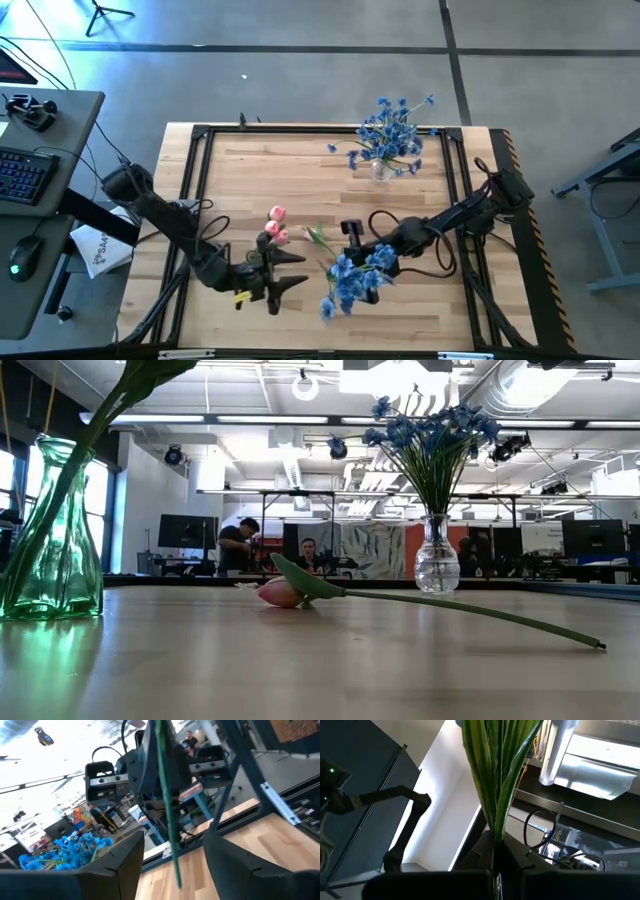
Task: Sort flowers into vase by color
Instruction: Put the blue flower into the transparent vase
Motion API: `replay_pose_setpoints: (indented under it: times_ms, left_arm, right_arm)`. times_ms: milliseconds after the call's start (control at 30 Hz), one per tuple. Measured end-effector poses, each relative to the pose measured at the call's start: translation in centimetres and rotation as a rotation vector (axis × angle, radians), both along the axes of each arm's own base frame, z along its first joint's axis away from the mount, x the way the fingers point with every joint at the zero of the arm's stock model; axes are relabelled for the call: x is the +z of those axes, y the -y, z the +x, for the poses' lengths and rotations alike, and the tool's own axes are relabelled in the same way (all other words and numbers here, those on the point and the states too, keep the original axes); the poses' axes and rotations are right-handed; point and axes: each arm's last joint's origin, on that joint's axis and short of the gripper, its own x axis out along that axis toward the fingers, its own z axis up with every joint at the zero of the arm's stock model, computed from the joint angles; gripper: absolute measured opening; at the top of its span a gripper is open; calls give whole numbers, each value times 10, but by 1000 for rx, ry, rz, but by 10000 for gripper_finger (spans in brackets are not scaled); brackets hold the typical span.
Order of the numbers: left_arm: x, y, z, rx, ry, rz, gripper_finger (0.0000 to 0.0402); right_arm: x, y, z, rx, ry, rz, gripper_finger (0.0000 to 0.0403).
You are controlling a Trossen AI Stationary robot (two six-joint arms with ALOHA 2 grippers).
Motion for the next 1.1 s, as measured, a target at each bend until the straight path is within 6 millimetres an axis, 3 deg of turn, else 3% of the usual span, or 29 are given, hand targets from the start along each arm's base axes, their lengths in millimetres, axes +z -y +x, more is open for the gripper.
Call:
replay_pose_setpoints:
  times_ms: [400,867,1100]
  left_arm:
    - [-4,-9,26,-51,-2,27,161]
    - [-4,-21,34,-16,-11,34,118]
    - [-5,-16,32,-75,-14,44,77]
  right_arm:
    - [-2,0,1,-1,-15,-7,2]
    - [-1,13,6,-42,-10,-8,2]
    - [-2,13,7,-38,-20,-10,2]
